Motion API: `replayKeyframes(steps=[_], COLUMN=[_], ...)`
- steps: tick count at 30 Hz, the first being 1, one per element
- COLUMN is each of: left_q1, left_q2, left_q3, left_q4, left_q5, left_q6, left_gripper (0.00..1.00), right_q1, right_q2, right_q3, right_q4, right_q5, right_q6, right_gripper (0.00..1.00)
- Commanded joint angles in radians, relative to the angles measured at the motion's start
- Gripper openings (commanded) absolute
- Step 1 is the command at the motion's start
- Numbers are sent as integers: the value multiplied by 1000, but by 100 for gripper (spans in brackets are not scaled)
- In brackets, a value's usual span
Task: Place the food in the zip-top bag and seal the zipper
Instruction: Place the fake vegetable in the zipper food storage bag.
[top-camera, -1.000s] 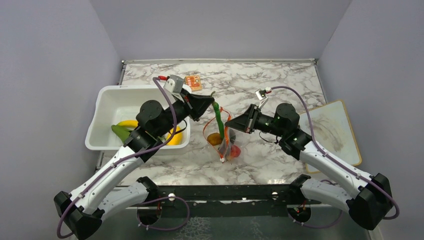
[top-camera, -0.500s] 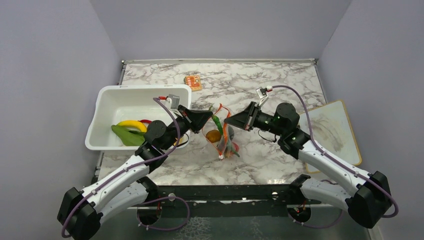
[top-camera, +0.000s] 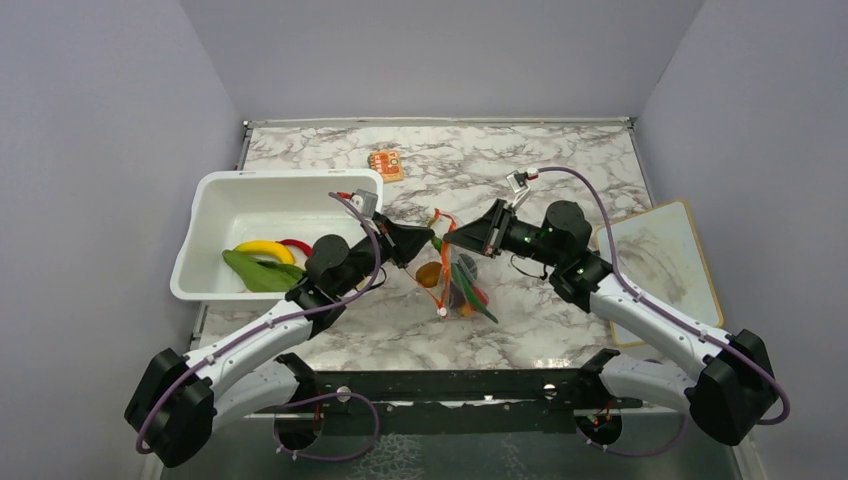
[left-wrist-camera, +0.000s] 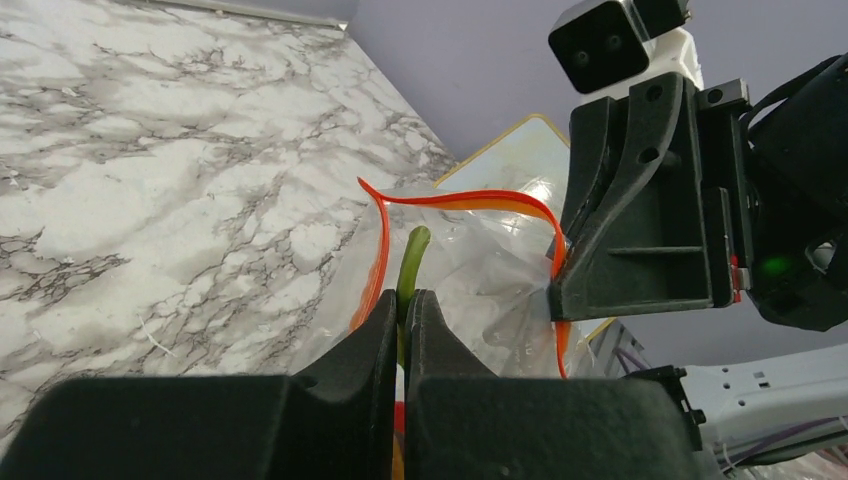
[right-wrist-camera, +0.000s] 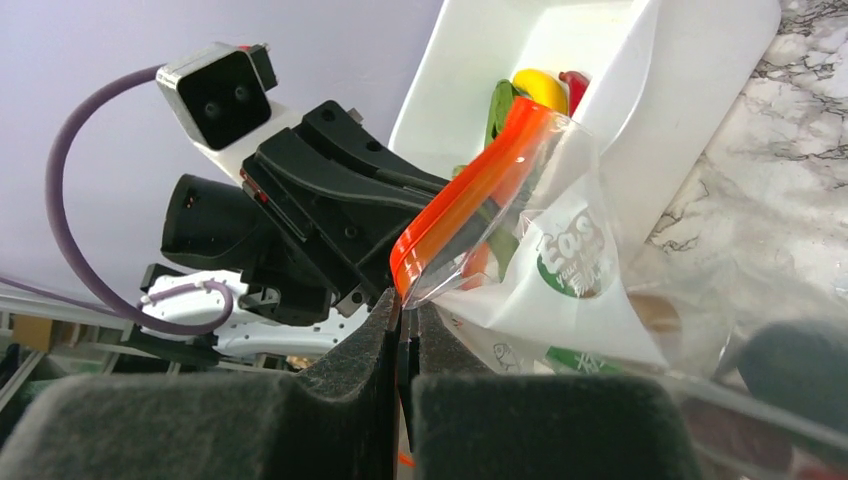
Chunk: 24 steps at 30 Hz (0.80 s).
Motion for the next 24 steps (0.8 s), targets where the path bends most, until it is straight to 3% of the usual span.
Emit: replayKeyframes(steps=[1, 11, 24], left_q1=[3, 3, 3], left_q2=[53, 111, 217], left_q3=[63, 129, 254], left_q4=[-30, -86, -350], left_q5=[94, 144, 123], left_q6=[48, 105, 142], left_gripper=[0, 0, 7], right_q1=[3, 3, 3], right_q2=[12, 57, 32], right_q3=[57, 57, 82], right_q4=[44, 40, 9], right_q5=[-14, -82, -70], right_q6=[-44, -78, -151], right_gripper=[1, 1, 1])
